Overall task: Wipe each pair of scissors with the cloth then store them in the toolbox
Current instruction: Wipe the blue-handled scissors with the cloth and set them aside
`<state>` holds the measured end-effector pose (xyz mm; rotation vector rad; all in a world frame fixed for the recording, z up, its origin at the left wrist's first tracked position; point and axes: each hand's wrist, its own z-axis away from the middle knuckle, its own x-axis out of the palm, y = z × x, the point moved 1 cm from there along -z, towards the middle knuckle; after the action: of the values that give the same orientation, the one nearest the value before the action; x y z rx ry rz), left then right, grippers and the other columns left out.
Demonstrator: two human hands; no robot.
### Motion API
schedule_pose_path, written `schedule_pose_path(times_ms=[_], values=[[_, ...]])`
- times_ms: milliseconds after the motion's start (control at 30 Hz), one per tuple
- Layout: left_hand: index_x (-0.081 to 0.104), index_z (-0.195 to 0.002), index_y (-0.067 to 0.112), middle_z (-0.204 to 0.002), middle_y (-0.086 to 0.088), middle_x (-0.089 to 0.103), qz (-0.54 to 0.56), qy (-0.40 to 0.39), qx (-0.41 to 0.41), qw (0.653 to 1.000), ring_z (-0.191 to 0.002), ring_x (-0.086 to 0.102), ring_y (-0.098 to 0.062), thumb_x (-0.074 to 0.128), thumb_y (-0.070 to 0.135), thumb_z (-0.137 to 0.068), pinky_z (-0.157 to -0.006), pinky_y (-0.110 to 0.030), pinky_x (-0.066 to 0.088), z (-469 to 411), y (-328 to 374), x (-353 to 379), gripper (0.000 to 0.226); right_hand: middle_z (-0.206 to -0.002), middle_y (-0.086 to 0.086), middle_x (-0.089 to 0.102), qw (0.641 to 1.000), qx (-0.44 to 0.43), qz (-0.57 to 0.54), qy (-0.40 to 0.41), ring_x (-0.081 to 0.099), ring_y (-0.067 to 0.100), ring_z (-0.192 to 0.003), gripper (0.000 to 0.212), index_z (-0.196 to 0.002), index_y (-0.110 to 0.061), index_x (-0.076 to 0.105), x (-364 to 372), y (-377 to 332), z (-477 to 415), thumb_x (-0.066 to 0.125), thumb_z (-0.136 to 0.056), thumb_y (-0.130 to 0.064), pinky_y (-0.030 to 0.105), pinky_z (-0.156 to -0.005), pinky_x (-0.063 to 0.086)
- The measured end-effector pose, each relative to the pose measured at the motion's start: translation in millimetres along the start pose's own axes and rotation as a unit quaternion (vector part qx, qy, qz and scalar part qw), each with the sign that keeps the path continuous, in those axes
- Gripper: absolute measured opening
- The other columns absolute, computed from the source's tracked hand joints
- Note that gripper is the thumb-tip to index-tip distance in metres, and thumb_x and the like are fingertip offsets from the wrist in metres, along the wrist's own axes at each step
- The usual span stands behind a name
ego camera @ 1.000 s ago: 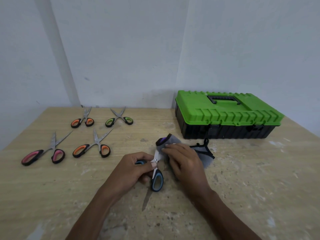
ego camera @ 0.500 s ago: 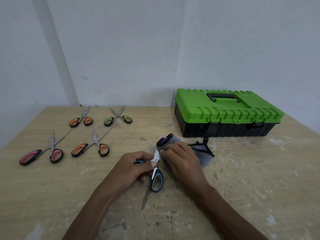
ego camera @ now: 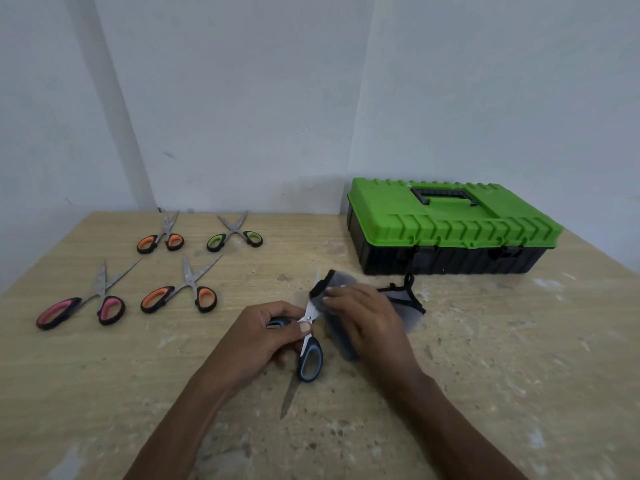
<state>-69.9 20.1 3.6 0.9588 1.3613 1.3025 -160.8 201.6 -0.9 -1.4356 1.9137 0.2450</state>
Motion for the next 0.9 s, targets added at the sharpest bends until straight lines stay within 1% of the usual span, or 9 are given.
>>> schedule_pose_path(times_ms=[100, 167, 267, 367, 533, 633, 733, 800, 900], values=[[0.080, -0.093, 0.017, -0.080, -0.011, 0.076, 0.011, 0.004, -0.006, 1.000, -0.068, 0.059, -0.027, 0.075, 0.019, -0.091, -0.056, -0.029, 0.048, 0.9, 0.0, -2.1, 0.006, -0.108, -0.002, 0.069, 0.989, 0.134, -0.016, 0.062, 0.059, 0.011, -0.104, 0.019, -0.105, -0.012, 0.073, -2.3, 23.2, -0.1, 0.066, -0.091, -0.003, 0.035, -0.090, 0.049], [0.080, -0.093, 0.018, -0.079, -0.009, 0.076, 0.016, 0.003, -0.009, 1.000, -0.067, 0.059, -0.026, 0.075, 0.019, -0.091, -0.056, -0.028, 0.048, 0.6, 0.7, -1.1, 0.006, -0.109, -0.003, 0.067, 0.979, 0.178, -0.019, 0.099, 0.061, 0.014, -0.103, 0.020, -0.108, -0.012, 0.071, -12.4, 27.7, 4.8, 0.067, -0.091, -0.001, 0.031, -0.091, 0.049], [0.081, -0.094, 0.020, -0.080, -0.009, 0.077, 0.007, 0.004, -0.008, 1.000, -0.064, 0.060, -0.021, 0.074, 0.018, -0.092, -0.054, -0.027, 0.049, 0.3, 1.7, 1.8, 0.007, -0.115, -0.003, 0.067, 0.991, 0.094, -0.022, 0.089, 0.059, 0.012, -0.110, 0.019, -0.112, -0.011, 0.071, -19.2, 6.8, 8.5, 0.062, -0.094, -0.010, 0.021, -0.096, 0.044], [0.079, -0.096, 0.017, -0.079, -0.011, 0.077, -0.007, 0.018, -0.005, 1.000, -0.065, 0.062, -0.020, 0.074, 0.019, -0.092, -0.051, -0.025, 0.048, 0.1, 0.6, 1.0, 0.007, -0.118, -0.002, 0.070, 1.000, -0.001, -0.002, -0.006, 0.061, 0.013, -0.113, 0.018, -0.108, -0.014, 0.073, -2.2, -2.2, 6.3, 0.060, -0.095, -0.016, 0.029, -0.095, 0.047], [0.078, -0.094, 0.012, -0.071, -0.009, 0.074, -0.003, 0.023, -0.009, 1.000, -0.067, 0.062, -0.021, 0.073, 0.017, -0.092, -0.049, -0.024, 0.047, -0.8, -0.9, -0.2, 0.007, -0.114, 0.003, 0.071, 0.996, 0.078, 0.007, 0.035, 0.061, 0.014, -0.109, 0.017, -0.102, -0.008, 0.075, 11.0, 20.3, 3.8, 0.067, -0.088, -0.005, 0.041, -0.090, 0.053], [0.078, -0.094, 0.014, -0.073, -0.010, 0.075, -0.006, 0.018, -0.006, 1.000, -0.067, 0.065, -0.018, 0.074, 0.017, -0.092, -0.050, -0.024, 0.048, -1.3, -0.6, 1.1, 0.006, -0.118, 0.003, 0.071, 0.999, 0.029, 0.037, 0.011, 0.062, 0.018, -0.114, 0.018, -0.107, -0.011, 0.075, 10.5, 5.3, 9.2, 0.065, -0.092, -0.010, 0.037, -0.098, 0.049], [0.079, -0.094, 0.015, -0.072, -0.009, 0.075, -0.008, 0.015, -0.002, 1.000, -0.066, 0.065, -0.017, 0.073, 0.016, -0.092, -0.050, -0.022, 0.047, -0.7, 0.3, 0.7, 0.006, -0.114, 0.001, 0.073, 0.999, -0.013, 0.038, -0.001, 0.063, 0.016, -0.110, 0.020, -0.106, -0.011, 0.076, 7.9, 1.5, 5.8, 0.061, -0.094, -0.012, 0.030, -0.097, 0.048], [0.079, -0.093, 0.014, -0.071, -0.009, 0.074, -0.006, 0.014, -0.004, 1.000, -0.065, 0.063, -0.018, 0.073, 0.016, -0.092, -0.049, -0.022, 0.047, -0.4, 0.6, 1.6, 0.006, -0.110, 0.000, 0.073, 0.999, 0.037, 0.013, 0.019, 0.062, 0.013, -0.106, 0.020, -0.106, -0.011, 0.076, 4.8, 12.1, 1.7, 0.063, -0.092, -0.006, 0.031, -0.094, 0.049], [0.079, -0.092, 0.014, -0.072, -0.011, 0.074, 0.008, 0.010, -0.014, 1.000, -0.065, 0.060, -0.021, 0.073, 0.017, -0.092, -0.051, -0.024, 0.047, -0.7, 0.5, 0.6, 0.007, -0.110, -0.008, 0.071, 0.978, 0.191, -0.053, 0.069, 0.061, 0.006, -0.104, 0.025, -0.113, -0.019, 0.073, -5.6, 24.6, -0.4, 0.061, -0.096, -0.004, 0.033, -0.092, 0.050]])
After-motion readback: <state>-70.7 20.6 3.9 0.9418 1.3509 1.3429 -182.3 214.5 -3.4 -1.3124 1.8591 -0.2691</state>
